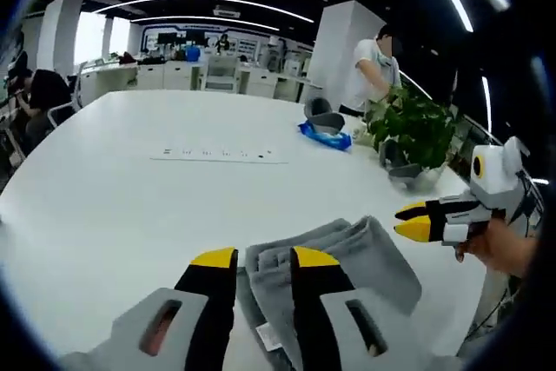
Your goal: Fold the towel on the table until its edges align and the towel forms a compact rectangular stack.
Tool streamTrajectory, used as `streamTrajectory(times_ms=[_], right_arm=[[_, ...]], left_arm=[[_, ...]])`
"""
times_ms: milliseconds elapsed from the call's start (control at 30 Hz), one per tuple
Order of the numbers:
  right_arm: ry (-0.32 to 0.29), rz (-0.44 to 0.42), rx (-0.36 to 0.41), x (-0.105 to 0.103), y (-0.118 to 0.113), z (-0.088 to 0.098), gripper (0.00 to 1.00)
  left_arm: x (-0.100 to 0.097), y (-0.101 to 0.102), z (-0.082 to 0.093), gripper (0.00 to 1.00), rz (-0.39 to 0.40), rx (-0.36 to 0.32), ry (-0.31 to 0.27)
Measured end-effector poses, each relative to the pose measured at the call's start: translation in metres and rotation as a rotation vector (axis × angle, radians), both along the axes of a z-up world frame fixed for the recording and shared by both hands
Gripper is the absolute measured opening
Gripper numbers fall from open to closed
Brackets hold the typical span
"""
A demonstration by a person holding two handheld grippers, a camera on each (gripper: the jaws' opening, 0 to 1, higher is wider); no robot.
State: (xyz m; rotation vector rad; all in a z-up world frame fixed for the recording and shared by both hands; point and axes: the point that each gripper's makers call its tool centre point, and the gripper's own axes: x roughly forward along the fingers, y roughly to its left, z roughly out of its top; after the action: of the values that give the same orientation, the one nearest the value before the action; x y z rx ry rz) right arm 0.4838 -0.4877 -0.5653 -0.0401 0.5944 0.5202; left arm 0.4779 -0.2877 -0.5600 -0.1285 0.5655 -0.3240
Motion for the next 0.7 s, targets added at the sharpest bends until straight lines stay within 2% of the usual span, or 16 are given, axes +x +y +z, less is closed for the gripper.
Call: streamTrajectory(times_ms=[100,200,267,367,467,600,700], right_arm=[[-0.058,-0.031,0.033,-0.016,-0.010,0.020,0.23],[-0.078,-0.086,0.050,-0.038,-0.022,0.031,0.27],[-0.108,-0.130,0.111,-0.051,-0.028,0.040,0.32],[-0.123,-0.165,0.139,-0.071,-0.037,0.046,0.41],[-0.135,-0.197,0.151,-0.086,-0.046,0.050,0.48],[-0.159,-0.222,0.163,-0.100,-0.053,0.054,0.55],[-0.157,-0.217,0.150,-0.109,-0.053,0.051,0.59]], left_arm=[[-0.024,0.007,0.012,0.32,0.018,-0.034,-0.027],[-0.049,0.016,0.025,0.38,0.041,-0.058,-0.067],[-0.059,0.020,0.031,0.41,0.053,-0.084,-0.083],[-0.079,0.027,0.044,0.49,0.082,-0.115,-0.120],[-0.094,0.028,0.057,0.61,0.091,-0.145,-0.164],[-0.113,0.030,0.065,0.70,0.088,-0.131,-0.193],[-0.122,0.032,0.064,0.79,0.081,-0.100,-0.212]])
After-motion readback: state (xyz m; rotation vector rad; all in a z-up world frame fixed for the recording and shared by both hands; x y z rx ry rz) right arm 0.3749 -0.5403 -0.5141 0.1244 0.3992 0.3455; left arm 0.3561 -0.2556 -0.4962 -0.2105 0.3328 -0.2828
